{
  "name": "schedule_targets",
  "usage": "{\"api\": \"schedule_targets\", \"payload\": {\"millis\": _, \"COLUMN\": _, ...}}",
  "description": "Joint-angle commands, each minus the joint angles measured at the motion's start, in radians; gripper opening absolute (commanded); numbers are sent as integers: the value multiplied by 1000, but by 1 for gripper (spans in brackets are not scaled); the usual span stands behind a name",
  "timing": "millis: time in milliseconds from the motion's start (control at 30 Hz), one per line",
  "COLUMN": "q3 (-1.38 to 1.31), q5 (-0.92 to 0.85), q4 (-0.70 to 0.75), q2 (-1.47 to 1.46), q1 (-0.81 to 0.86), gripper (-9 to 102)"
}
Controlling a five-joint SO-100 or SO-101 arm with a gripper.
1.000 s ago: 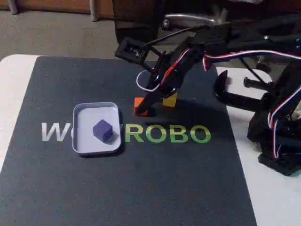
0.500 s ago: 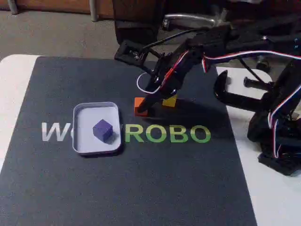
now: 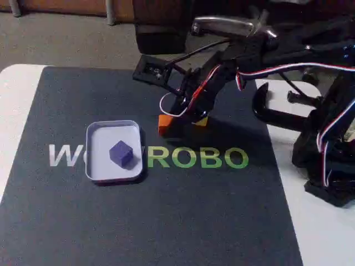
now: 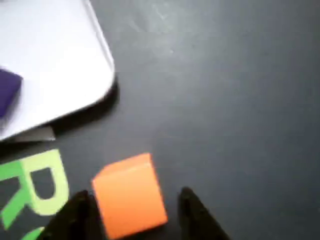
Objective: Move blocks one by one until all three blocks are in the tray.
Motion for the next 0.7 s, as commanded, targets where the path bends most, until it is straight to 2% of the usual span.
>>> {"api": "schedule_targets", "payload": {"millis": 0, "q3": -3, "q5": -12, "q4": -14, "q2": 0, "q1": -6, "gripper": 20}}
{"api": "schedule_targets", "payload": {"millis": 667, "q3": -3, "q5": -8, "q4": -60, "q2": -29, "q1": -52, "gripper": 20}}
